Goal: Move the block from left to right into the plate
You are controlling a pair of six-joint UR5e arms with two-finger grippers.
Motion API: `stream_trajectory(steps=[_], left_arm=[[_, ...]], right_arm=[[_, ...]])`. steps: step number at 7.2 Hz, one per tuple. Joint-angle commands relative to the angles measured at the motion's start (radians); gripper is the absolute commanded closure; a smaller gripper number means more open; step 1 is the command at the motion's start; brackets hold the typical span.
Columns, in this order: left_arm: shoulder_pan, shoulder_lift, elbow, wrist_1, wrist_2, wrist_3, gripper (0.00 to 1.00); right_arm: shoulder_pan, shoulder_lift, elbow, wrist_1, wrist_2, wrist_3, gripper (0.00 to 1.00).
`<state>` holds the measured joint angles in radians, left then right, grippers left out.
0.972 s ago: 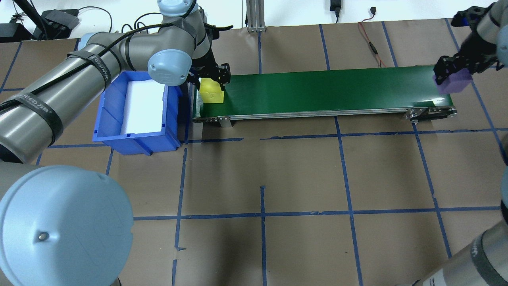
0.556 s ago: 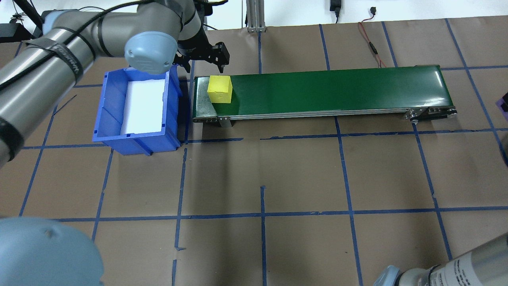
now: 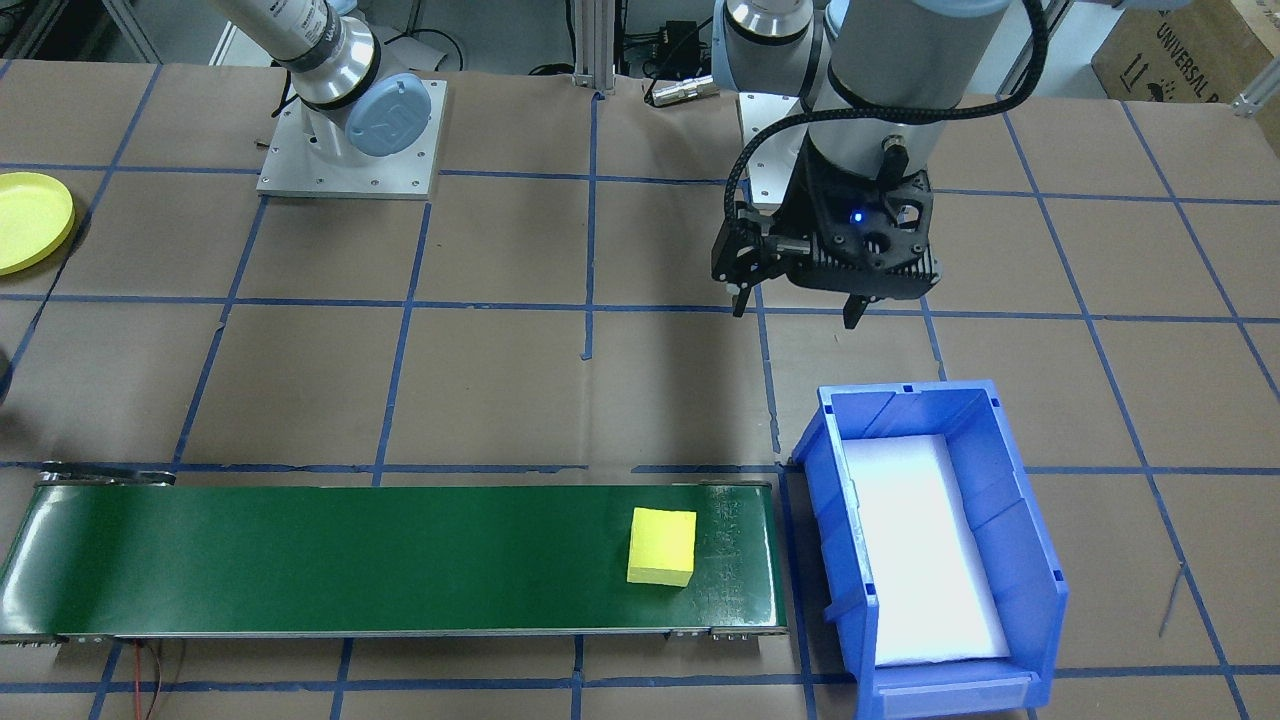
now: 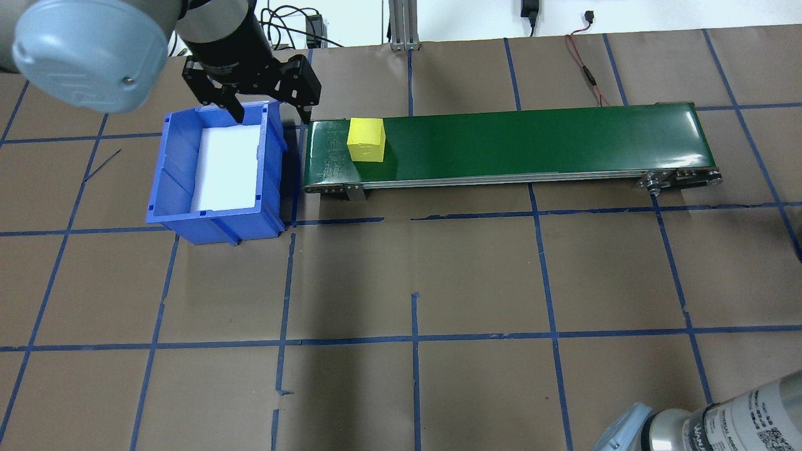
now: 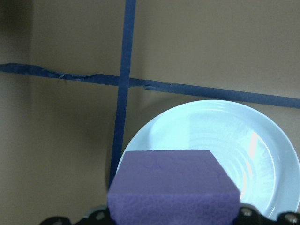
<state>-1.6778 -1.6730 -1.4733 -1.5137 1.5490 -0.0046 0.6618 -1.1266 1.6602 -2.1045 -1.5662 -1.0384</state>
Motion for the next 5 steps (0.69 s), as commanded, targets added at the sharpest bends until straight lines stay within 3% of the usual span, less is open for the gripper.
stream_trajectory(steps=[1,2,3,5], left_arm=[[0.032,0.067,-0.083,-0.022,-0.004,0.054,0.00],[0.033,0.073,-0.091,-0.007,-0.003,0.055,0.00],[0.029,0.075,-0.081,0.006,0.002,0.052,0.00],[0.030,0.090,-0.085,0.000,0.005,0.054,0.00]], right_arm=[[-0.049,0.033,0.006,-0.026,0.000,-0.008,0.32],[-0.065,0.042,0.004,-0.025,0.006,-0.008,0.12],[-0.065,0.042,0.007,-0.023,0.017,-0.008,0.00],[-0.065,0.022,0.003,-0.009,0.009,-0.002,0.00]])
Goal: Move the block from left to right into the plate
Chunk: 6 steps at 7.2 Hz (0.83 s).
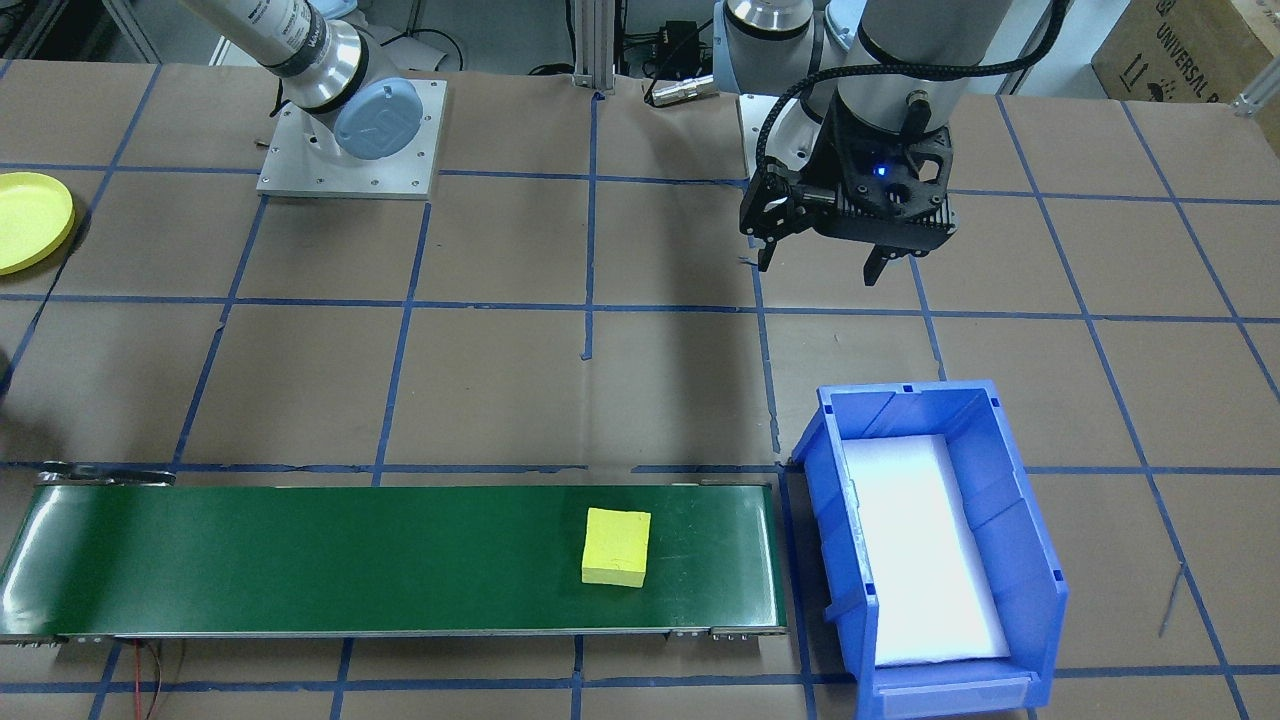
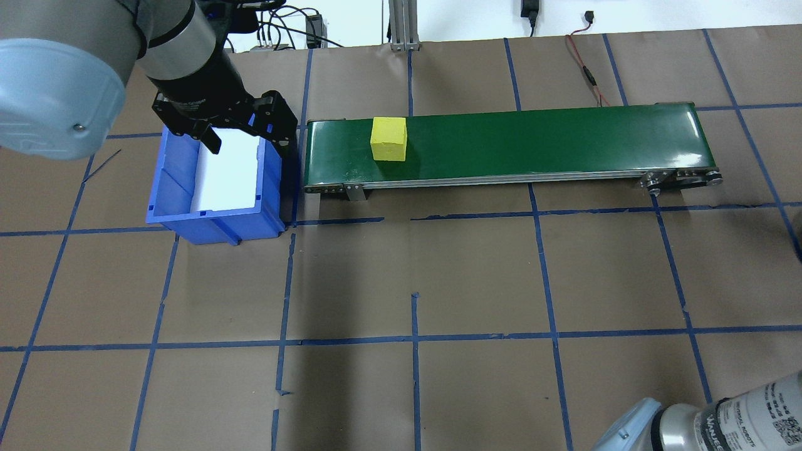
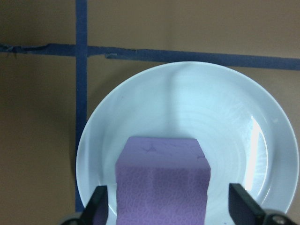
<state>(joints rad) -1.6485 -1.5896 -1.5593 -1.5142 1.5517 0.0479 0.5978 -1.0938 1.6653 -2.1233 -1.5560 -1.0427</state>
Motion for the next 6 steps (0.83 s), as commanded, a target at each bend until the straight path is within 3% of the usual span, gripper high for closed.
stream_trajectory(steps=[1,3,4,5,6], left_arm=[[0.001,0.007,0.002,0.000,0.002,0.001,0.00],[0.006,0.007,0.001,0.003,0.002,0.000,0.00],[0.015,0.007,0.001,0.005,0.001,0.001,0.00],[0.019,0.008,0.001,0.003,0.002,0.000,0.00],[0.019,0.008,0.004,0.003,0.004,0.001,0.00]], right_arm=[[0.008,-0.038,-0.004,0.012,0.010,0.015,0.00],[0.170,-0.147,-0.037,0.087,0.010,0.134,0.00],[0.227,-0.141,-0.045,0.208,0.033,0.165,0.00],[0.275,-0.150,-0.053,0.274,0.198,0.275,0.00],[0.390,-0.144,-0.067,0.273,0.238,0.371,0.00]])
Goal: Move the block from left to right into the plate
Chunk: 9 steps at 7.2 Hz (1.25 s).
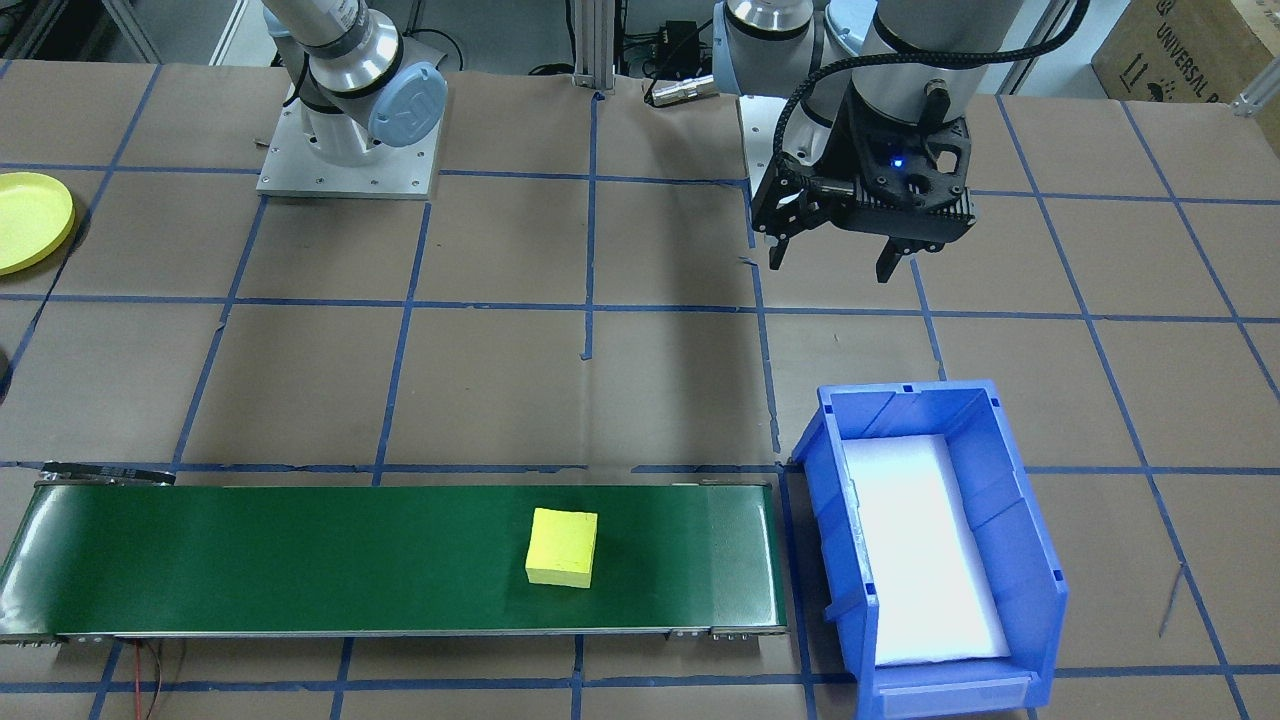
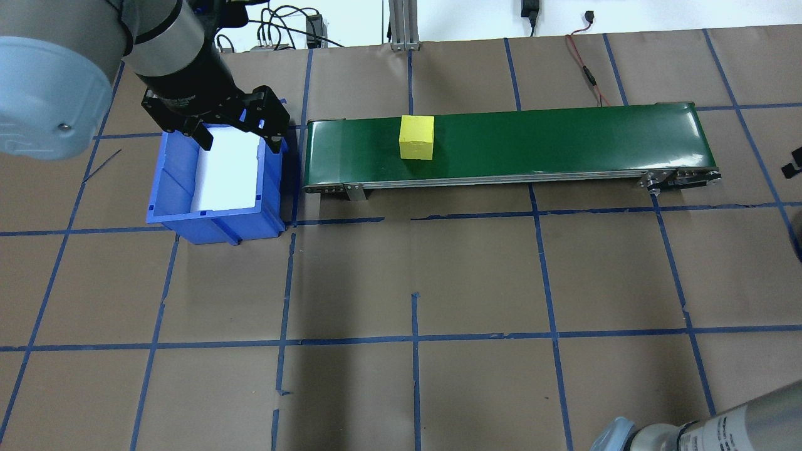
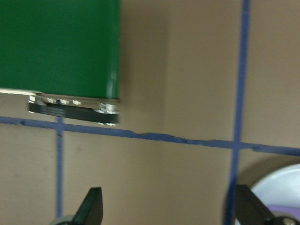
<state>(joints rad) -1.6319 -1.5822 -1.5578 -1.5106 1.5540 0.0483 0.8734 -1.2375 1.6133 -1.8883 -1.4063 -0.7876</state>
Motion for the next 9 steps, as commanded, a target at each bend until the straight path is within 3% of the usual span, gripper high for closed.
stream_trajectory(steps=[1,2,3,5,9], left_arm=[[0.006,0.001,0.002,0.000,0.001,0.001,0.00],[0.007,0.001,0.002,0.001,0.001,0.001,0.00],[0.007,0.001,-0.001,-0.002,0.001,0.001,0.00],[0.023,-0.004,-0.002,0.001,-0.002,0.001,0.00],[0.066,-0.027,-0.011,0.067,-0.006,0.004,0.00]], right_arm=[[0.192,0.001,-0.030,0.038,0.113,0.266,0.00],[0.255,0.004,-0.032,0.034,0.194,0.369,0.00],[0.277,0.009,-0.042,0.029,0.201,0.449,0.00],[0.327,0.053,-0.102,0.017,0.297,0.531,0.00],[0.345,0.090,-0.092,-0.014,0.280,0.553,0.00]])
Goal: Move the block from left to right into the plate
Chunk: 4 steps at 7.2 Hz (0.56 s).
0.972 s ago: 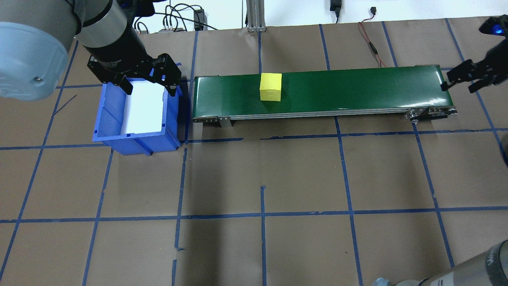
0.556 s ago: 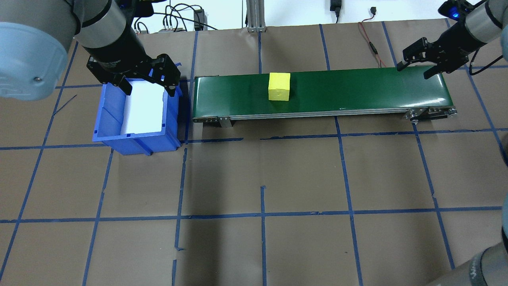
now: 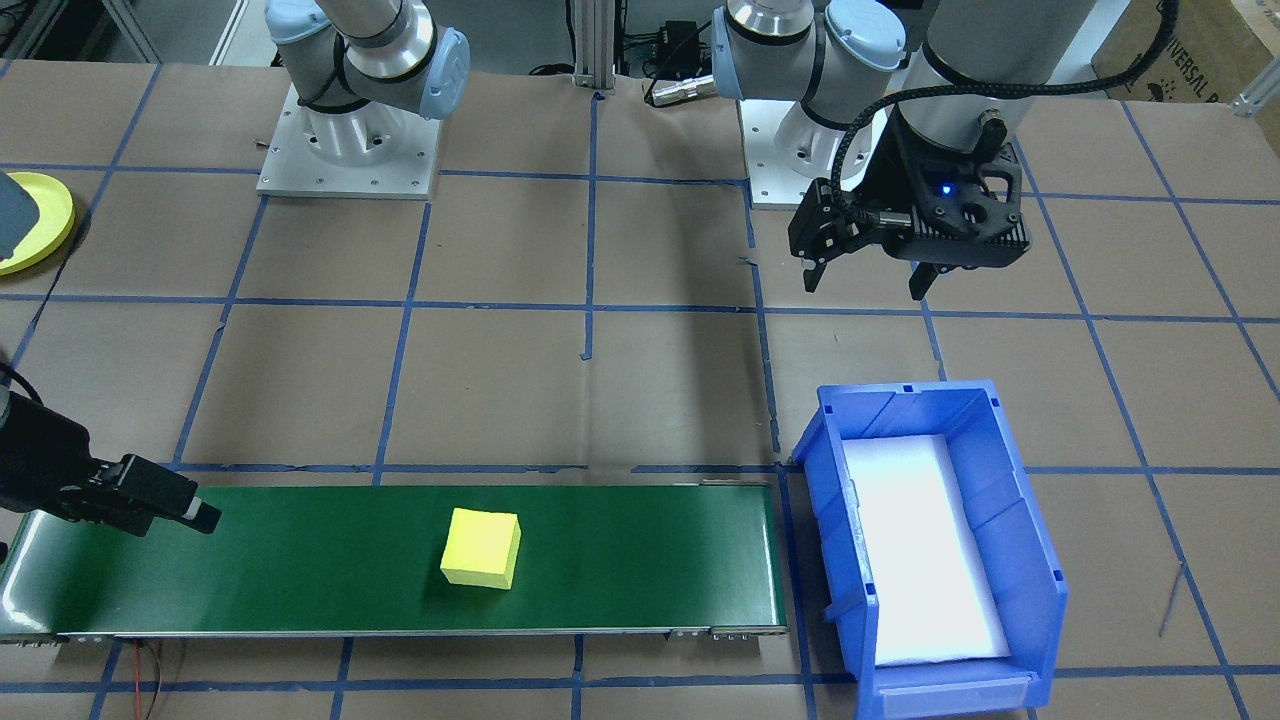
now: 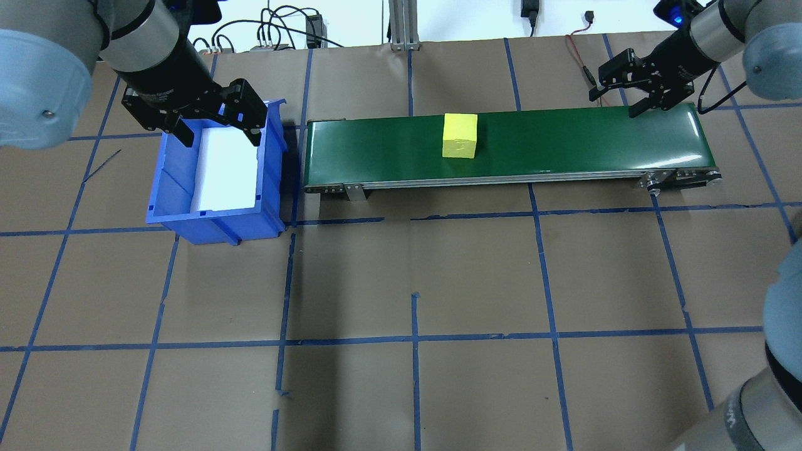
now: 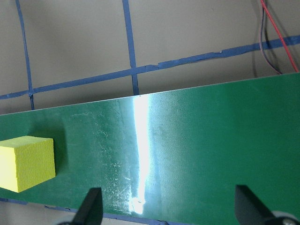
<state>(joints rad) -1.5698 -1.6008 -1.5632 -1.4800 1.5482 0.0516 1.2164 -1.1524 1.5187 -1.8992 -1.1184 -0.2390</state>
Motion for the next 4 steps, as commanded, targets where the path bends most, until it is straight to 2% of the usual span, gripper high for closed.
stream_trajectory(steps=[1,4], left_arm=[[0.004,-0.013,-0.006,0.038,0.000,0.001,0.00],[0.005,-0.041,0.008,0.066,0.001,0.001,0.00]], right_arm=[[0.003,0.006,0.015,-0.004,0.000,0.003,0.00],[0.003,0.025,0.008,-0.004,0.008,-0.064,0.00]])
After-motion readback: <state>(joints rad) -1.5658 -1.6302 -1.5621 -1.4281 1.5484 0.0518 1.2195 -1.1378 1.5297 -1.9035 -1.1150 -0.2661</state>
